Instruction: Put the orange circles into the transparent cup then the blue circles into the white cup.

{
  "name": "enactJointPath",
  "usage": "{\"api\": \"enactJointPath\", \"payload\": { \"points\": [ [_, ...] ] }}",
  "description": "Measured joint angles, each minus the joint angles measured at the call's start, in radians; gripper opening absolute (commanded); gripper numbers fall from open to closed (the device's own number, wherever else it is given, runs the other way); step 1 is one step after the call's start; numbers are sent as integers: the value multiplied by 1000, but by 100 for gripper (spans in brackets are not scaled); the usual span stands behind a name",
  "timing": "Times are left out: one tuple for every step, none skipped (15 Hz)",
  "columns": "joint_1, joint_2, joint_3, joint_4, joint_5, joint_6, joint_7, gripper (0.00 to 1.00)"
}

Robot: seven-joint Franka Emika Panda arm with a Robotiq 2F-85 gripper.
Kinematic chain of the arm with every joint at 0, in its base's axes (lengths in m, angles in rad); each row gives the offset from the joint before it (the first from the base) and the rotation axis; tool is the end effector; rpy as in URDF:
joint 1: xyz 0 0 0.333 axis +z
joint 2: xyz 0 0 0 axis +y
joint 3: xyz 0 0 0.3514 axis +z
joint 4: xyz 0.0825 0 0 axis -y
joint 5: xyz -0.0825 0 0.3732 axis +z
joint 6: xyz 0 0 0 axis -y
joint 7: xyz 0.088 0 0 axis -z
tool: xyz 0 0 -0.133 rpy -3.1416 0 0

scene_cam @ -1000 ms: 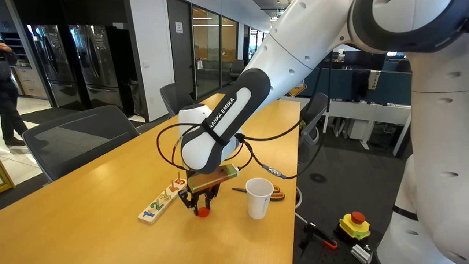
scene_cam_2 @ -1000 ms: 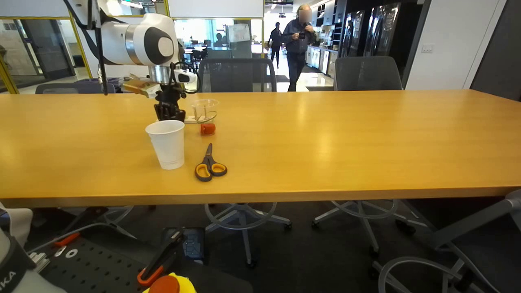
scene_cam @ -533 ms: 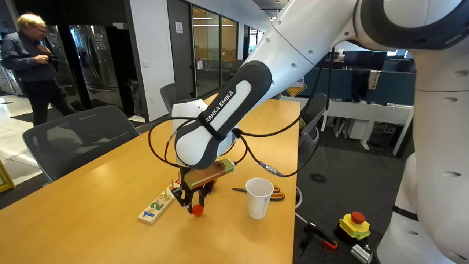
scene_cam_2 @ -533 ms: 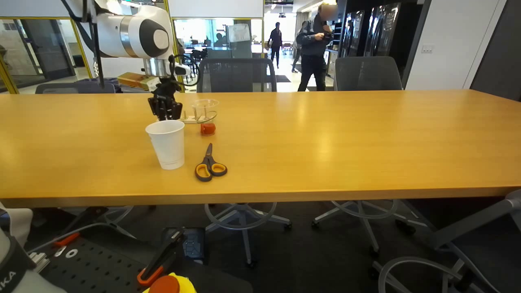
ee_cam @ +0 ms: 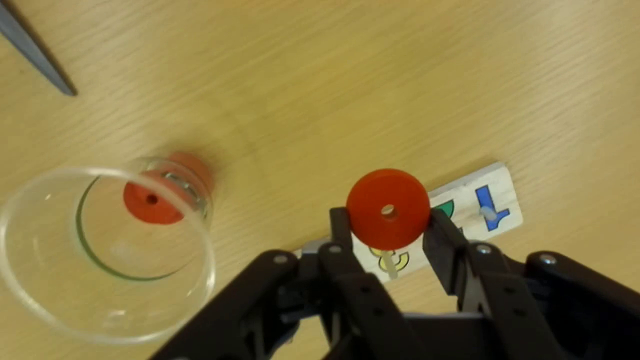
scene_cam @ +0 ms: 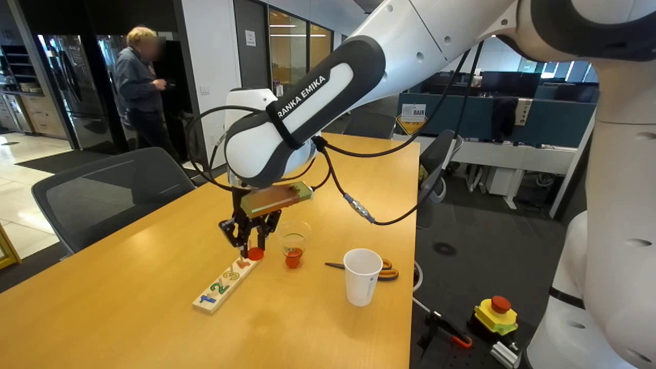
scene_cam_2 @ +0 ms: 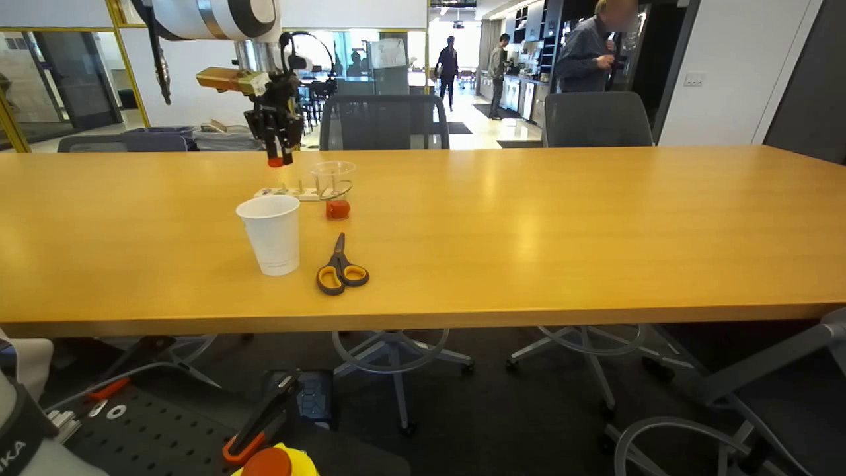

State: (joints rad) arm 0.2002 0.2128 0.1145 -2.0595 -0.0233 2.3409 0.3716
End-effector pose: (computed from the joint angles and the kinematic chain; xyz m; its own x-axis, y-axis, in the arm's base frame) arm 0.5620 0.1799 0.3553 0.9970 -0.0456 0.0630 -0.0436 -0.9986 -0.0313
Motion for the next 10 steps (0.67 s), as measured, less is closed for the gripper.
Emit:
{"api": "enactJointPath", "payload": {
  "points": [
    [-1, 1, -12, 13, -25, -2, 2, 19],
    [-1, 2, -24, 22, -57, -3, 5, 19],
    [-2, 3, -36, 29, -91, -4, 9, 19],
    [-2, 6, -47, 35, -123, -5, 16, 19],
    [-3, 7, -56, 40, -151, -8, 21, 19],
    [-3, 8, -65, 45, -174, -11, 25, 19],
    [-3, 9, -71, 51, -192, -19, 28, 19],
    [-4, 9, -74, 58, -205, -28, 29, 19],
    [-4, 9, -76, 66, -210, -40, 29, 19],
    [-5, 9, -77, 75, -212, -51, 29, 19]
  ]
}}
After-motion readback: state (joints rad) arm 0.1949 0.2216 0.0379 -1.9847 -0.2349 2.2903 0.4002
